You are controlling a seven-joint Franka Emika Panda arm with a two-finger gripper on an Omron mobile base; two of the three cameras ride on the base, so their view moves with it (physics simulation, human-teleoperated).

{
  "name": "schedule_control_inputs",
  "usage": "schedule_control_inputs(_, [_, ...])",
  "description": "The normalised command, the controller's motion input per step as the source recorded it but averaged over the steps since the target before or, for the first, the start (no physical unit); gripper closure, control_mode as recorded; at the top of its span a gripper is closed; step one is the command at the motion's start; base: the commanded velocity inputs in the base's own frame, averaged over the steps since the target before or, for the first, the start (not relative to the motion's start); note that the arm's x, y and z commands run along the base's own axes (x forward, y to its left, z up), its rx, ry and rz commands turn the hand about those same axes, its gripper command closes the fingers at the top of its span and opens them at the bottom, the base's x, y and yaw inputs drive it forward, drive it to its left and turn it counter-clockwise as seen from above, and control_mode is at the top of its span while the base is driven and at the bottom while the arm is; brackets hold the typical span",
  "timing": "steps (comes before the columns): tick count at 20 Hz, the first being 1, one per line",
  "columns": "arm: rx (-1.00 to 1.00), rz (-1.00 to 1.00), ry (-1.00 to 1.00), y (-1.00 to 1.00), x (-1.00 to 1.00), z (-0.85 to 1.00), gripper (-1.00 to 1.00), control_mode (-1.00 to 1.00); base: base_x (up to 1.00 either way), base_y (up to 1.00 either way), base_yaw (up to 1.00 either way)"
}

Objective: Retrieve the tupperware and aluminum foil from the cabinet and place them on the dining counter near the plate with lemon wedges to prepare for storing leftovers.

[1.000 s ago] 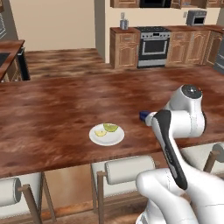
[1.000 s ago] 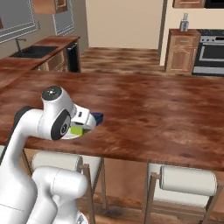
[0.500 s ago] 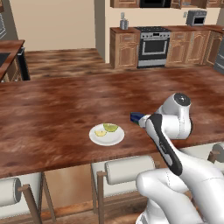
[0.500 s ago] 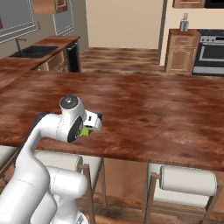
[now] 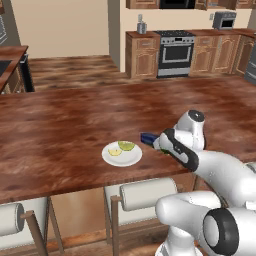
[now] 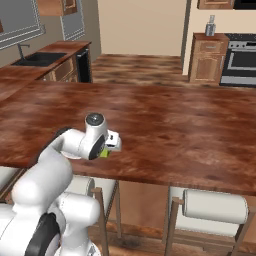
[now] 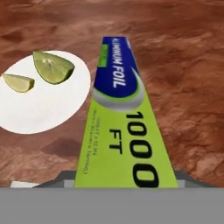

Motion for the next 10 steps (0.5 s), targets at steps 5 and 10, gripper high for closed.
schedule_control_inputs(5, [0.0, 0.0, 0.07, -0.13, 0.58, -0.27, 1.0, -1.0, 0.0, 0.0, 0.0])
schedule_control_inputs(10, [0.0, 0.0, 0.04, -0.05, 0.54, -0.36, 1.0, -1.0, 0.0, 0.0, 0.0])
